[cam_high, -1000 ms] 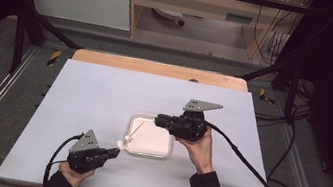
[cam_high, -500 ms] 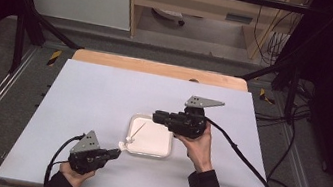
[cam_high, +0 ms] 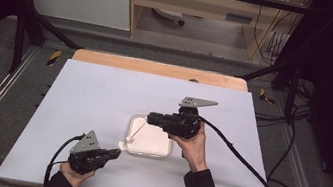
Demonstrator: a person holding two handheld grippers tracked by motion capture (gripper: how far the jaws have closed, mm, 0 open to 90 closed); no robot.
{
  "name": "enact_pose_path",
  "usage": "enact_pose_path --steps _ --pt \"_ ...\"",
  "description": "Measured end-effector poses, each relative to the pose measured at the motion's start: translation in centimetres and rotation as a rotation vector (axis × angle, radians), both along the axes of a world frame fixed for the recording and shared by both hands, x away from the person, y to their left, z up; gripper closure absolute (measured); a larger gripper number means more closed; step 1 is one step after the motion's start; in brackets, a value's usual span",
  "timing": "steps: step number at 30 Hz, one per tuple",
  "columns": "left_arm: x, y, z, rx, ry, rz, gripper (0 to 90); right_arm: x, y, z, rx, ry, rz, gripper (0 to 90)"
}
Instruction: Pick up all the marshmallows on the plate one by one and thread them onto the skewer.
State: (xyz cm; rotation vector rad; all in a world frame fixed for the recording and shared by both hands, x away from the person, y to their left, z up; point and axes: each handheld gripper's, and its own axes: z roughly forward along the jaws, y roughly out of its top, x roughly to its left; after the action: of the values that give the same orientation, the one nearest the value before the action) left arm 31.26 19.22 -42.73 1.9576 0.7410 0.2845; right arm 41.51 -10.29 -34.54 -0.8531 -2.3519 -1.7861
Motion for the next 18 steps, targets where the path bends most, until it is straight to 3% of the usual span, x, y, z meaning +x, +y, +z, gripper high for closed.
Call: enact_pose_path --steps 18 --pt "-0.08 0.08 -0.01 -0.001 -0.01 0.005 88.5 0.21 0.52 -0.79 0.016 0.035 0.027 78.3"
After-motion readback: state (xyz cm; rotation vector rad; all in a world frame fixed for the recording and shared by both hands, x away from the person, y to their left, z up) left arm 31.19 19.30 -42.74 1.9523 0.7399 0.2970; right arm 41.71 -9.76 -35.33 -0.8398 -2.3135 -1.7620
